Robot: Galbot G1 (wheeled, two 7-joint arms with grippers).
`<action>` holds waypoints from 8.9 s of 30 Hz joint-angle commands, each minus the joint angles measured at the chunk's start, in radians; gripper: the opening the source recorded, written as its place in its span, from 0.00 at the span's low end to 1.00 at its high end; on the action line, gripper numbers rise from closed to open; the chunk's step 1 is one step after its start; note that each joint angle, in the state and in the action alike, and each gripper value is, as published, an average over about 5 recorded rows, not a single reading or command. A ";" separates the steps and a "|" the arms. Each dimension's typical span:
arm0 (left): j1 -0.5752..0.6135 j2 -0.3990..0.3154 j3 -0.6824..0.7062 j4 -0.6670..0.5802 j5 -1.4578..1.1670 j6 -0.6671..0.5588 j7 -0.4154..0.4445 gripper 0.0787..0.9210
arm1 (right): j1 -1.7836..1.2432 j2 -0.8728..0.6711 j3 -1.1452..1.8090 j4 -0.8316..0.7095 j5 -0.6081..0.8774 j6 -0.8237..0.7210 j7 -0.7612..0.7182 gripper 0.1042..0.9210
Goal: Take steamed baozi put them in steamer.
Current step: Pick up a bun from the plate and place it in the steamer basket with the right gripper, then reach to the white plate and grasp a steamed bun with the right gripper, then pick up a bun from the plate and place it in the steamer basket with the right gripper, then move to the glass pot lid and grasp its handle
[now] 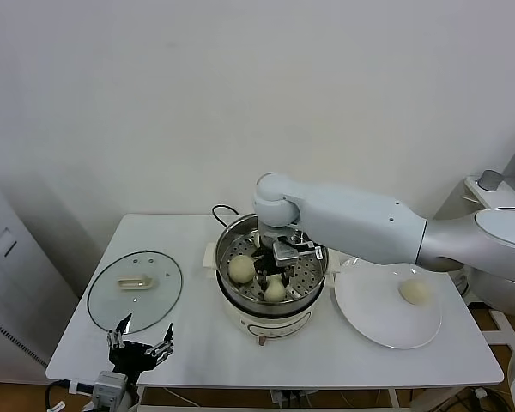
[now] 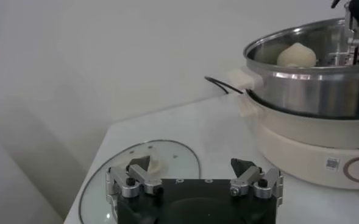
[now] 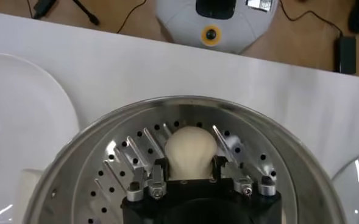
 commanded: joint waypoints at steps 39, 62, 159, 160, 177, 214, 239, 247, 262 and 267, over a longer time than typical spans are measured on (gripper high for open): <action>0.021 -0.031 0.009 -0.044 -0.098 0.018 0.003 0.88 | 0.101 -0.667 0.277 -0.057 0.271 -1.152 -0.034 0.88; 0.067 -0.027 0.013 -0.043 -0.121 0.018 0.005 0.88 | -0.544 -0.518 0.757 -0.262 -0.225 -0.865 0.023 0.88; -0.005 -0.027 0.007 0.024 0.036 -0.001 -0.012 0.88 | 0.304 -0.349 -0.068 -0.080 0.542 -1.277 0.145 0.42; -0.006 -0.027 0.007 0.022 0.036 -0.001 -0.012 0.88 | 0.311 -0.323 -0.078 -0.083 0.561 -1.288 0.152 0.42; -0.009 -0.024 0.007 0.020 0.019 -0.002 -0.012 0.88 | 0.198 -0.070 -0.132 -0.132 0.600 -1.367 0.240 0.42; -0.016 -0.035 0.012 0.039 0.021 0.002 -0.010 0.88 | 0.034 -0.147 -0.034 -0.122 0.383 -1.363 0.260 0.58; -0.013 -0.038 -0.022 -0.035 -0.216 0.003 -0.061 0.88 | -0.316 -0.452 0.766 0.087 0.486 -1.291 0.465 0.88; -0.033 -0.043 -0.008 -0.044 -0.253 -0.077 -0.116 0.88 | -0.685 -0.521 1.130 0.118 0.706 -1.104 0.797 0.88; -0.261 -0.002 -0.107 0.070 -0.170 -0.115 -0.131 0.88 | -1.467 -0.132 1.797 0.217 0.855 -0.843 1.121 0.88; -0.303 0.021 -0.146 0.170 0.100 -0.198 -0.139 0.88 | -1.570 -0.016 1.811 0.246 0.839 -0.825 1.156 0.88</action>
